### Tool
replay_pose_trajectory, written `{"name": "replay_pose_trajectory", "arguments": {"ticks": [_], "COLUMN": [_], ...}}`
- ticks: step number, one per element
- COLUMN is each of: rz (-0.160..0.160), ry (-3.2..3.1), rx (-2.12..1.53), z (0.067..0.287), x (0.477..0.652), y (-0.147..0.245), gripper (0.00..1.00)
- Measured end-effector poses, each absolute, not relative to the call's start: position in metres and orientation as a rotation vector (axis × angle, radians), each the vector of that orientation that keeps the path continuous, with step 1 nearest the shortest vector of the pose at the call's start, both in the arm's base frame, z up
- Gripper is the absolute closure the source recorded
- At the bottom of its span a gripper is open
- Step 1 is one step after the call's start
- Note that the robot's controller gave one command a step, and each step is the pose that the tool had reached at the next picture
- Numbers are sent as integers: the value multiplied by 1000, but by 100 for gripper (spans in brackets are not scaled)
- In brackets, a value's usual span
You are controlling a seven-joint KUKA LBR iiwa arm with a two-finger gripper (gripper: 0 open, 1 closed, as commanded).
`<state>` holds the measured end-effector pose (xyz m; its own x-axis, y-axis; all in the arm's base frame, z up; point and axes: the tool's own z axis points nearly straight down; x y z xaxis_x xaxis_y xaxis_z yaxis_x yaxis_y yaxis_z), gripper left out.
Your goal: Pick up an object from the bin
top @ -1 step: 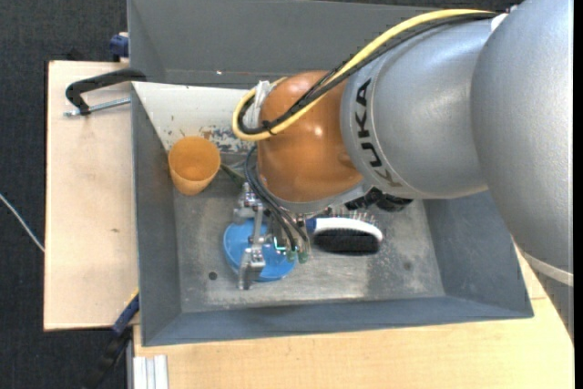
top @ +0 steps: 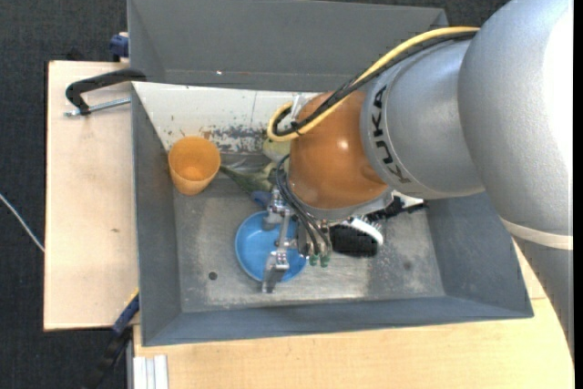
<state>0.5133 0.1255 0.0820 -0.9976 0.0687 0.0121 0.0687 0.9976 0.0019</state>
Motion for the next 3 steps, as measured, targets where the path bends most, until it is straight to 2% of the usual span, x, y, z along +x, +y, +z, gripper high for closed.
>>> {"name": "replay_pose_trajectory", "arguments": {"ticks": [1,2,3], "rz": [-5,-2,-3], "ry": [-3130,-3131,-3131], "rx": [-113,348,404], "z": [82,178,257], "x": [514,517,520], "y": [125,100,104], "gripper": [100,100,100]}}
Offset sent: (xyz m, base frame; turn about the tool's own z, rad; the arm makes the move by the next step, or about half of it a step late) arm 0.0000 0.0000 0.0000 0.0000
